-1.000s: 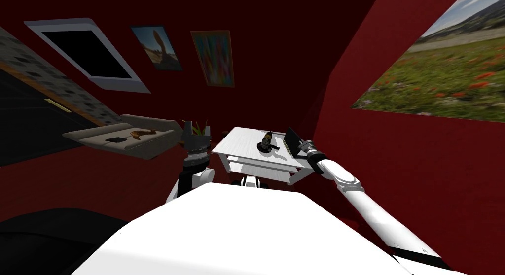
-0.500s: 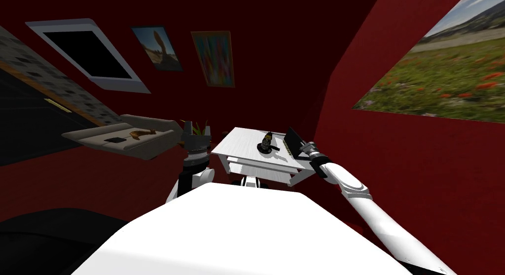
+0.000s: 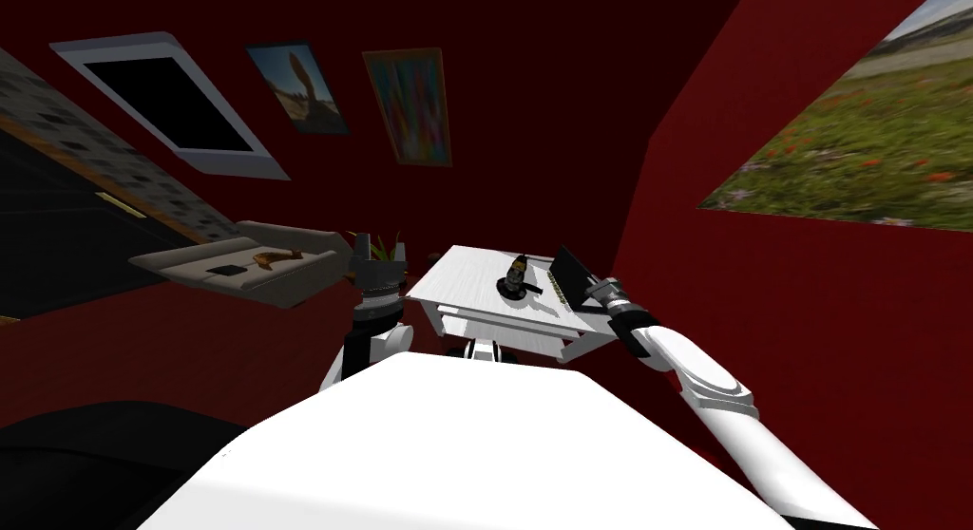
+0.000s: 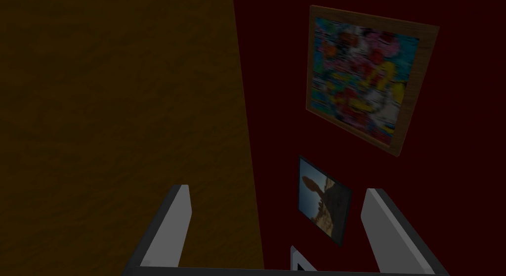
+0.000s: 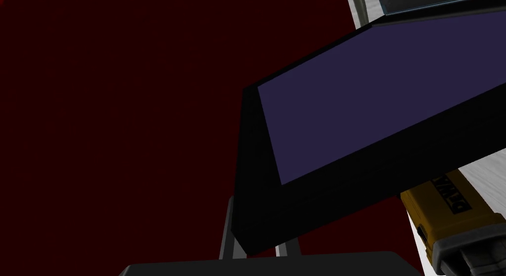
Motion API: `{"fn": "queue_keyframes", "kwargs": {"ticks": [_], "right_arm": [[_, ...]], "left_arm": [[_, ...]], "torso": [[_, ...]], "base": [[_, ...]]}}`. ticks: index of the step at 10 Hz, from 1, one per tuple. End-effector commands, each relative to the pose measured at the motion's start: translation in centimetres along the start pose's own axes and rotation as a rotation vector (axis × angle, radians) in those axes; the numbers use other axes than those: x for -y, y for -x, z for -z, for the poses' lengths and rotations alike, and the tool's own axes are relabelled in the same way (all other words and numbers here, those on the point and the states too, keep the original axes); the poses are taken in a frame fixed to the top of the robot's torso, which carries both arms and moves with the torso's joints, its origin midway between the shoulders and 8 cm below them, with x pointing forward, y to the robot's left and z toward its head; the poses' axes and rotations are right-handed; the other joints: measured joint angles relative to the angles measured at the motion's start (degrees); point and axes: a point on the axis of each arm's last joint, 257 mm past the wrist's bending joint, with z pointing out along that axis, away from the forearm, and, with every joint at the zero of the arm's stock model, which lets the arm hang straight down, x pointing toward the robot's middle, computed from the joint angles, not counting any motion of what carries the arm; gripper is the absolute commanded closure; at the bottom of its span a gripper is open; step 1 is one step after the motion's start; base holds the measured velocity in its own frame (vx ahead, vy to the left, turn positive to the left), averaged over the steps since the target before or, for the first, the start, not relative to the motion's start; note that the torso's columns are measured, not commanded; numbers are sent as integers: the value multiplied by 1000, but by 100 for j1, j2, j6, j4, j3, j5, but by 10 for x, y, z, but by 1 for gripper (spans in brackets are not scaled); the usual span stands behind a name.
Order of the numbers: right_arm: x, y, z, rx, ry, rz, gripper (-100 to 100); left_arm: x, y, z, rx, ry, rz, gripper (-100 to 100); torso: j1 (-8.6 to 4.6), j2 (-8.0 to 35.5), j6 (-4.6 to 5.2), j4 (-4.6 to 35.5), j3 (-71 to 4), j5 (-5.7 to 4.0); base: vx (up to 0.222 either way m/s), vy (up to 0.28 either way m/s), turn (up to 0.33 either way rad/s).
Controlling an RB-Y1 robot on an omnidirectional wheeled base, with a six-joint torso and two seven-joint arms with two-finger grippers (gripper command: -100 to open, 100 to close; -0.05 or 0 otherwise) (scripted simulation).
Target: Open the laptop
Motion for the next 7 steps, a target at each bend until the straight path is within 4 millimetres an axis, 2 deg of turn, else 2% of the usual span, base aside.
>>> {"fn": "queue_keyframes", "kwargs": {"ticks": [1,3,4,7], "right_arm": [[7,-2,16,-3,-3,15,100],[-6,-11,28,-24,28,19,100],[7,-6,23,-9,3,23,100],[7,-20,17,-23,16,-130,100]], "left_arm": [[0,0,0,0,0,0,0],[0,0,0,0,0,0,0],[0,0,0,0,0,0,0],[0,0,0,0,0,0,0]], "torso": [[-15,0,2,-4,0,-8],[11,4,-6,19,-1,21],[11,16,6,10,9,8],[-11,5,-6,23,-1,19]], "base": [[44,7,24],[44,-5,14],[12,1,-3],[-13,-70,40]]}}
